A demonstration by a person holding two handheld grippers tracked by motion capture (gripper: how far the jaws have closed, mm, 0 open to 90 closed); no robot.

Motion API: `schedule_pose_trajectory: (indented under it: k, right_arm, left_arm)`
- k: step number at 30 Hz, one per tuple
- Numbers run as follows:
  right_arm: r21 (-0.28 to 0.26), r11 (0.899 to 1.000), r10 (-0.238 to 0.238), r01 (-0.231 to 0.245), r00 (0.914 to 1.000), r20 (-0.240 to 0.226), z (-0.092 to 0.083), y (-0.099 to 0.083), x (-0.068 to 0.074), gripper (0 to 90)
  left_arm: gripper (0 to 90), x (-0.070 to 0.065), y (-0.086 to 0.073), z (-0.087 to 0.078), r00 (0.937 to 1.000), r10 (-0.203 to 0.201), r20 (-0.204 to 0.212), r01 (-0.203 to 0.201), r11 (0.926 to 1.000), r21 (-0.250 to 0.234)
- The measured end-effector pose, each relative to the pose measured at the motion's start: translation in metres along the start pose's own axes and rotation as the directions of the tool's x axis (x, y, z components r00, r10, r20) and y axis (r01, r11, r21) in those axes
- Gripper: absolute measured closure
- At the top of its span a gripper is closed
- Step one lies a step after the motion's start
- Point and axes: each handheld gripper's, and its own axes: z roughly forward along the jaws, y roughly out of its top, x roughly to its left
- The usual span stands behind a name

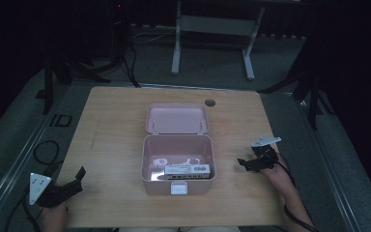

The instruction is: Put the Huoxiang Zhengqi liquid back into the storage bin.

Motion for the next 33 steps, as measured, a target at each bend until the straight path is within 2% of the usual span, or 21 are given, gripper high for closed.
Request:
schedule_pose_trajectory:
  k: [1,3,4,6,8,10,11,12,14,15,16,17,18,19,20,22,25,28,33]
  right_arm:
    - [-0.016,1.000,0.014,-0.014,0.9998,0.015,-0.001,-0.002,-0.001,13.6]
    - [-0.062,0.995,0.075,-0.072,0.9963,0.043,-0.004,-0.008,-0.004,13.6]
    - [-0.093,0.991,0.104,-0.098,0.9926,0.063,-0.007,-0.012,-0.006,13.8]
    - [-0.120,0.982,0.154,-0.144,0.9849,0.078,-0.009,-0.017,-0.008,13.8]
    - [-0.140,0.976,0.184,-0.167,0.9757,0.119,-0.010,-0.021,-0.008,13.8]
    - [-0.144,0.972,0.203,-0.184,0.9696,0.136,-0.010,-0.024,-0.010,13.8]
    - [-0.144,0.972,0.203,-0.184,0.9696,0.136,-0.010,-0.024,-0.010,13.8]
    - [-0.163,0.966,0.226,-0.200,0.9609,0.160,-0.012,-0.027,-0.010,13.8]
    - [-0.168,0.964,0.231,-0.204,0.9603,0.157,-0.012,-0.027,-0.011,13.6]
    - [-0.192,0.957,0.251,-0.217,0.9519,0.176,-0.014,-0.029,-0.011,13.7]
    - [-0.203,0.954,0.259,-0.222,0.9495,0.178,-0.015,-0.030,-0.012,13.7]
    - [-0.221,0.945,0.282,-0.241,0.9435,0.174,-0.017,-0.032,-0.012,13.7]
    - [-0.221,0.945,0.282,-0.241,0.9435,0.174,-0.017,-0.032,-0.012,13.7]
    - [-0.234,0.939,0.300,-0.253,0.9350,0.190,-0.017,-0.033,-0.012,13.7]
    - [-0.234,0.939,0.300,-0.253,0.9350,0.190,-0.017,-0.033,-0.012,13.7]
    - [-0.240,0.937,0.309,-0.254,0.9228,0.230,-0.017,-0.034,-0.011,13.7]
    - [-0.254,0.929,0.332,-0.270,0.9096,0.249,-0.018,-0.035,-0.012,13.7]
    - [-0.264,0.924,0.342,-0.276,0.9060,0.249,-0.018,-0.036,-0.013,13.7]
    - [-0.254,0.926,0.339,-0.278,0.9103,0.238,-0.016,-0.037,-0.013,13.7]
  left_arm:
    - [1.0,0.000,0.000,0.000,1.0000,0.000,0.000,0.000,1.0000,0.001]
    - [1.0,0.000,0.000,0.000,1.0000,-0.001,0.001,0.001,1.0000,0.001]
    - [1.0,0.000,0.000,0.000,1.0000,-0.002,0.000,0.002,1.0000,0.000]
    - [1.0,0.000,0.000,0.000,1.0000,-0.002,0.001,0.002,1.0000,0.001]
    - [1.0,0.000,0.000,0.000,1.0000,-0.001,0.000,0.001,1.0000,0.001]
    - [1.0,0.000,0.000,0.000,1.0000,-0.002,-0.001,0.002,1.0000,-0.001]
    - [1.0,0.000,0.000,0.000,1.0000,-0.002,-0.001,0.002,1.0000,-0.001]
    - [1.0,0.000,0.000,0.000,1.0000,-0.002,-0.001,0.002,1.0000,-0.001]
    - [1.0,0.000,0.000,0.000,1.0000,-0.002,0.000,0.002,1.0000,0.000]
    - [1.0,0.000,0.000,0.000,1.0000,-0.001,0.000,0.001,1.0000,0.000]
    - [1.0,0.000,0.000,0.000,1.0000,0.000,0.000,0.000,1.0000,0.000]
    - [1.0,0.000,0.000,0.000,1.0000,0.000,-0.001,0.000,1.0000,0.000]
    - [1.0,0.000,0.000,0.000,1.0000,0.000,0.000,0.000,1.0000,0.000]
    - [1.0,0.000,0.000,0.000,1.0000,-0.001,0.000,0.001,1.0000,0.000]
    - [1.0,0.000,0.000,0.000,1.0000,-0.001,0.000,0.001,1.0000,0.001]
    - [1.0,0.000,0.000,0.000,1.0000,-0.001,0.001,0.001,1.0000,0.003]
    - [1.0,0.000,0.000,0.000,1.0000,0.001,0.001,-0.001,1.0000,0.005]
    - [1.0,0.000,0.000,0.001,1.0000,-0.002,0.000,0.002,1.0000,0.007]
    - [1.0,0.000,0.000,0.001,1.0000,-0.003,0.001,0.003,1.0000,0.007]
